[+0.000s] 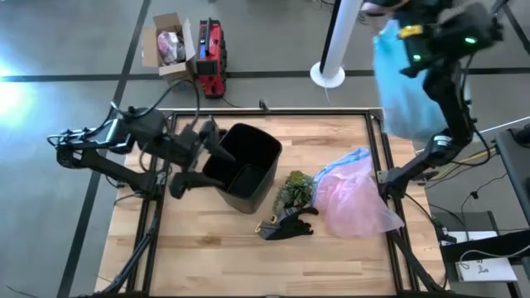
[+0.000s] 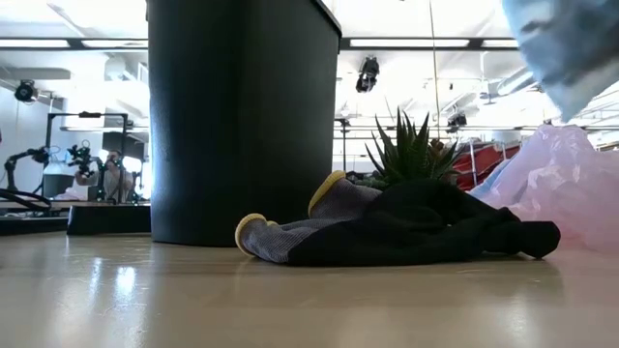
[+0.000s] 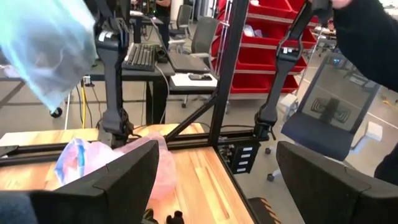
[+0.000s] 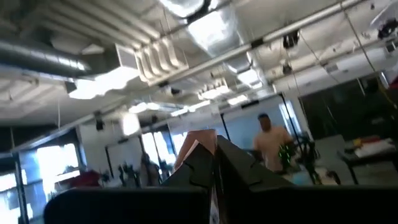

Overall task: Place trash/remove bag and relplace
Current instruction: Remove trash bag from trash bin

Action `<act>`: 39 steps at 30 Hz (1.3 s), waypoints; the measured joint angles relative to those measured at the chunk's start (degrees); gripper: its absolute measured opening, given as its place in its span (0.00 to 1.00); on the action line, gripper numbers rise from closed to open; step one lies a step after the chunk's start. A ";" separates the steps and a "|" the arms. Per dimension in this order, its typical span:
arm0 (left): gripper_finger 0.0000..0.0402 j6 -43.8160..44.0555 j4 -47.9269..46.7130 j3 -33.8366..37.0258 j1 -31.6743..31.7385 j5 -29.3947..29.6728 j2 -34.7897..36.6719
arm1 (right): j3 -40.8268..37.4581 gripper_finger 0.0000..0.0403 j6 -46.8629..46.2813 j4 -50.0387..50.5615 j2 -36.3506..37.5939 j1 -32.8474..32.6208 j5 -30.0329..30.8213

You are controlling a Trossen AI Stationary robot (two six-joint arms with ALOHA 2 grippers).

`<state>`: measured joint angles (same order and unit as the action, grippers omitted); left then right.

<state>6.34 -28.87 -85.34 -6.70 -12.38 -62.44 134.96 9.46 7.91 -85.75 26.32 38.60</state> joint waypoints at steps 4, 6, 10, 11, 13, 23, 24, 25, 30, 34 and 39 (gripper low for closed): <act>0.77 0.46 0.59 -0.01 0.00 0.01 -2.28 | 0.00 0.00 -7.80 9.07 -2.45 3.48 -0.01; 0.77 1.59 0.66 0.00 0.00 -0.01 -3.18 | 0.00 0.00 -9.86 13.30 -3.67 4.97 -0.01; 0.77 4.64 0.64 0.00 -0.02 -0.01 -4.46 | -0.03 0.00 -12.92 19.60 -5.49 7.26 -0.16; 0.77 5.25 0.66 0.00 -0.02 -0.01 -4.63 | -0.07 0.00 -13.60 20.73 -5.66 7.96 -0.28; 0.77 6.15 0.61 0.00 -0.02 -0.01 -4.72 | -0.07 0.00 -14.71 22.12 -5.69 9.43 -0.23; 0.77 6.11 3.89 0.00 0.00 4.50 -4.71 | -0.02 0.00 -14.33 35.76 -2.12 11.57 -0.03; 0.77 5.71 4.52 0.00 -0.02 4.51 -4.71 | -0.01 0.00 -14.71 38.58 -1.72 11.57 -0.04; 0.77 5.18 5.25 0.00 -0.02 4.50 -4.71 | 0.00 0.00 -15.16 41.28 -1.47 11.55 -0.05; 0.77 3.72 8.76 0.00 -0.02 4.50 -4.98 | -0.19 0.00 -18.16 57.18 -1.47 11.43 -2.90; 0.77 3.68 9.60 0.00 -0.02 4.50 -4.98 | -0.44 0.00 -18.54 66.31 -1.89 11.43 -3.09; 0.77 4.65 9.56 0.00 -0.02 4.50 -5.00 | -0.46 0.00 -18.42 71.92 -1.87 11.43 -3.08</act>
<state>11.00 -19.31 -85.34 -6.72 -7.88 -67.44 134.50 -8.96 79.83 -87.62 37.76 35.51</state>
